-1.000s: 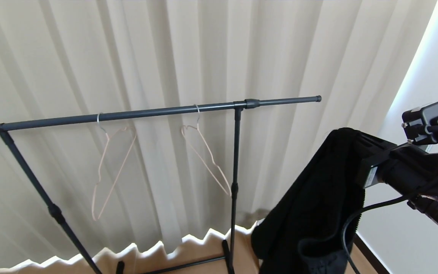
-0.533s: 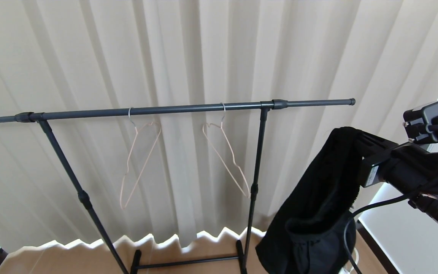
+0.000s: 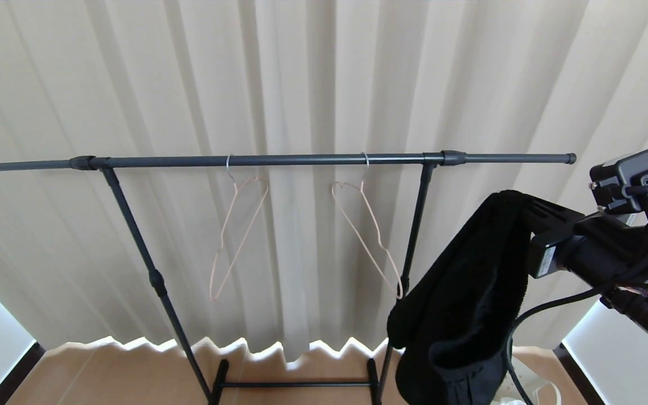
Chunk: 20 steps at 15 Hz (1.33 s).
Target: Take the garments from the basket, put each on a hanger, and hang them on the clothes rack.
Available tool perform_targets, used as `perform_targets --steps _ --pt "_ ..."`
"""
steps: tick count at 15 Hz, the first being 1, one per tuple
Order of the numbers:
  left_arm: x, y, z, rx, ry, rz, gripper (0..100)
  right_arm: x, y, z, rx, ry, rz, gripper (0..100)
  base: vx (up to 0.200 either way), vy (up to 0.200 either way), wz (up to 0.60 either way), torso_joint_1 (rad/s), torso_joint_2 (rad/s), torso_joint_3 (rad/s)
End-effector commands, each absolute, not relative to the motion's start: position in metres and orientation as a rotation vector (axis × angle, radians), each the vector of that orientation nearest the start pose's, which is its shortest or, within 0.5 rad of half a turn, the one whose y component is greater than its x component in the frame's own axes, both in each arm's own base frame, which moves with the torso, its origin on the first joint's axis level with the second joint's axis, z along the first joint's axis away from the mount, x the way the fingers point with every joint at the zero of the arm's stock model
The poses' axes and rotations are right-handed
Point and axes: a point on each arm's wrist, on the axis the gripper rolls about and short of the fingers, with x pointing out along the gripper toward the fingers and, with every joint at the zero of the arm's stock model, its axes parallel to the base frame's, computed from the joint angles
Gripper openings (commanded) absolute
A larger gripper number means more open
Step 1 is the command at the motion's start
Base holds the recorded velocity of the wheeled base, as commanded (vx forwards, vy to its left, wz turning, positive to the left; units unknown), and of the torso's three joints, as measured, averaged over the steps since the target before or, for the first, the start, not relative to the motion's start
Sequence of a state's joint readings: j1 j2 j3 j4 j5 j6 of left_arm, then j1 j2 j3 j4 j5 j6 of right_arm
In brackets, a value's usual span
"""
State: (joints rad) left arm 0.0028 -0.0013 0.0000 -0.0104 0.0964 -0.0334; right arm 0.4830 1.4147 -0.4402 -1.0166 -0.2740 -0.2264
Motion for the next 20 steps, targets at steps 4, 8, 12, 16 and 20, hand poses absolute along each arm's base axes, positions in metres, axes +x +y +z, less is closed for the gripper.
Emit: perform_targets --steps 4,8,12,16,20 --pt "-0.0229 0.0021 0.0764 -0.033 -0.011 0.098 100 0.1936 0.0947 0.1991 -0.209 -0.068 0.203 0 0.0 0.0 0.0 0.0 0.0 0.0" --pt "-0.0229 0.002 0.0764 -0.033 -0.011 0.096 100 0.1941 0.095 0.1983 -0.21 -0.063 0.203 0 0.0 0.2 0.0 0.002 0.0 -0.001" --pt "-0.0229 0.002 0.0764 -0.033 -0.011 0.096 100 0.1938 0.0948 0.1986 -0.21 -0.065 0.203 0 -0.2 0.0 0.0 0.008 0.0 -0.002" --pt "-0.0229 0.002 0.0764 -0.031 -0.011 0.095 100 0.1938 0.0948 0.1986 -0.211 -0.065 0.203 0 -0.05 0.0 0.0 0.002 0.0 0.001" --pt "-0.0219 0.0013 0.0762 -0.012 0.017 0.046 100 0.1963 0.097 0.1991 -0.263 -0.07 0.198 0 0.0 0.0 0.0 0.0 0.0 0.0"
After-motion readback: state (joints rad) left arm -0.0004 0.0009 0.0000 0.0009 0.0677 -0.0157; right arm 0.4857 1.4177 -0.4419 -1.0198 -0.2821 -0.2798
